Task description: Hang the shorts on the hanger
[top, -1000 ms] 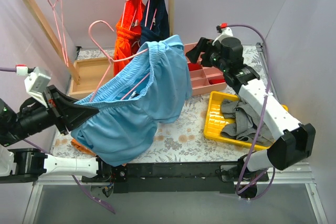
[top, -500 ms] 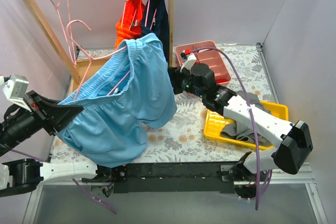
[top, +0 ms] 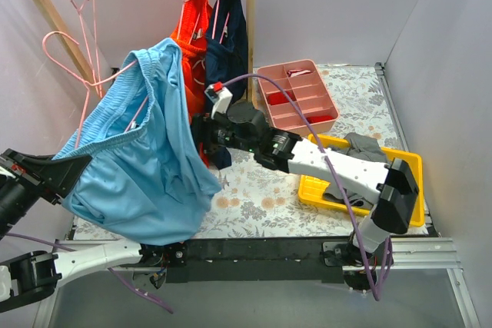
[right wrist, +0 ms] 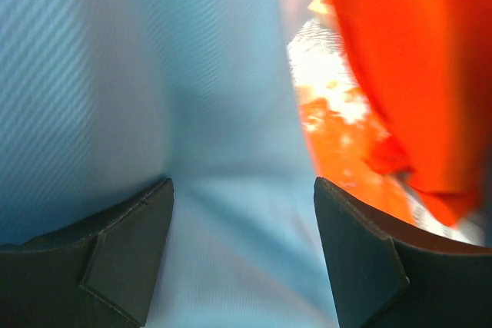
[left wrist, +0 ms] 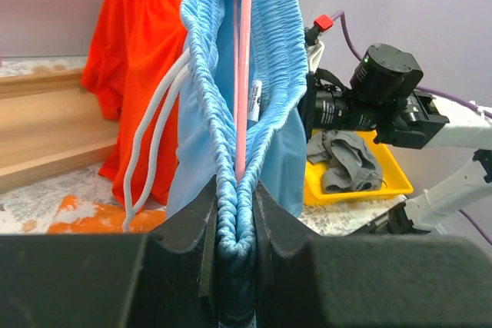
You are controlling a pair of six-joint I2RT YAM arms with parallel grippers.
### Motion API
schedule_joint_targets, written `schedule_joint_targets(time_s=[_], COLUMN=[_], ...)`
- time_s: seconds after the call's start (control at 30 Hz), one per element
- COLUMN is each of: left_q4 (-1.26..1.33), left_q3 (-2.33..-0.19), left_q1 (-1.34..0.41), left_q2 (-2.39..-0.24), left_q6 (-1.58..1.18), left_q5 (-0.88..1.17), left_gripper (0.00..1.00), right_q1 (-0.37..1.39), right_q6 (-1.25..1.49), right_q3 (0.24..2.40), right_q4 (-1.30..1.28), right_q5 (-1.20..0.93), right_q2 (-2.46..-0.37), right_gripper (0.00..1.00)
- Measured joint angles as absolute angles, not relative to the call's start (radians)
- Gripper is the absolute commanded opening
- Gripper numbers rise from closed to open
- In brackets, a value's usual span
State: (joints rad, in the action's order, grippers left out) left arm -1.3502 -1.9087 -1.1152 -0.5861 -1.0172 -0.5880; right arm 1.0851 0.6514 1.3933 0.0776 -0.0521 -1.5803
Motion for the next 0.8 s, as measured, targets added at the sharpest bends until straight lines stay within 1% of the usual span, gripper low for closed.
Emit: schedule_joint_targets(time_s=[0.2, 0.53, 0.67, 0.8], left_q4=[-1.339, -1.282, -1.233, -1.163], left_q3=[-1.909, -1.894, -1.822, -1.708], left_q1=[-1.084, -1.016, -1.007, -1.004], left_q2=[-0.584, -0.56, -0.547, -0.549], left_q6=[-0.992, -0.933, -0.916, -0.889], left_q5=[-0.607, -0.672, -0.726, -0.809], left_gripper=[0.0, 0.0, 0.0, 0.0], right_q1=[1.15, 1.173, 1.173, 1.173], right_q6=[0.651, 0.648, 0.646, 0.632], right_q3=[1.539, 1.743, 1.763, 1.798], right_q4=[0.054, -0.003, -0.014, -0.073], right_q5=[-0.057, -0.051, -0.033, -0.023], right_q2=[-1.713, -1.875, -1.906, -1.937], right_gripper=[0.8, 0.8, 0.8, 0.8])
